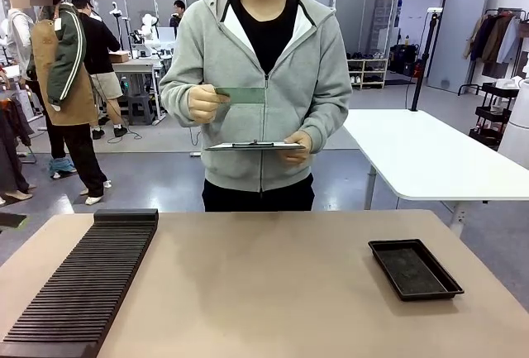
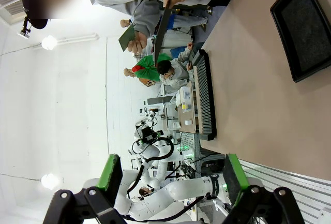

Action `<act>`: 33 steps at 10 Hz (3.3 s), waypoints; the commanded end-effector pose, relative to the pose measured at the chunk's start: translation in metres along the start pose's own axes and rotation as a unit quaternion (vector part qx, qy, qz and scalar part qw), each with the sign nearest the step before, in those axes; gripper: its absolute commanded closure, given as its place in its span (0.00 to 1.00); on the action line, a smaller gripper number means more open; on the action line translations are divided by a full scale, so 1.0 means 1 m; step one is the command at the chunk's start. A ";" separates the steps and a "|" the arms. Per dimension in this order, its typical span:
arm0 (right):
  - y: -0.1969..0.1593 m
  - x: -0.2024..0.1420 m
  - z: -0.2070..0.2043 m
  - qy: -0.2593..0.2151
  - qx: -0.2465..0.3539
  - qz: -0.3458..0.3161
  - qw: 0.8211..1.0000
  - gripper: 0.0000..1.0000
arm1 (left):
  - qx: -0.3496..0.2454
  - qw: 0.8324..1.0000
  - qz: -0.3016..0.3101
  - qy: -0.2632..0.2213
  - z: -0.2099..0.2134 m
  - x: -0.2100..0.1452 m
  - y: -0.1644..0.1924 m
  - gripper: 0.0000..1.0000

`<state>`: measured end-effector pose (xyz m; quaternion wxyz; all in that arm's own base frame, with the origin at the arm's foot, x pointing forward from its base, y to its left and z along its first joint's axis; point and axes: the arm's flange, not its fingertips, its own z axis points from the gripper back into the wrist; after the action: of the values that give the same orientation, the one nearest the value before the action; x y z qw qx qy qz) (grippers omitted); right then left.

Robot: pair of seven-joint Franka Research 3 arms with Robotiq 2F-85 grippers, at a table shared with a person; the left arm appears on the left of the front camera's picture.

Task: Inspect the PCB.
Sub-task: Pick up the Blank PCB that the human is holding.

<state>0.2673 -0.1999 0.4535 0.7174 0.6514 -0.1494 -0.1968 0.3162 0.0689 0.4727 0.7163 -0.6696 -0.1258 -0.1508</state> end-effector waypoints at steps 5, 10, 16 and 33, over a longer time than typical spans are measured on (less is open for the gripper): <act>0.003 -0.001 0.001 -0.002 0.000 0.004 1.000 0.00 | 0.001 1.000 0.002 -0.028 0.008 -0.024 0.004 0.00; 0.003 -0.001 0.001 -0.002 0.000 0.004 1.000 0.00 | 0.001 1.000 0.002 -0.028 0.008 -0.024 0.004 0.00; 0.003 -0.001 0.001 -0.002 0.000 0.004 1.000 0.00 | 0.001 1.000 0.002 -0.028 0.008 -0.024 0.004 0.00; 0.003 -0.001 0.001 -0.002 0.000 0.004 1.000 0.00 | 0.001 1.000 0.002 -0.028 0.008 -0.024 0.004 0.00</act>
<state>0.2673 -0.2000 0.4535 0.7174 0.6514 -0.1494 -0.1969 0.2968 0.0777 0.4597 0.7134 -0.6731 -0.1451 -0.1301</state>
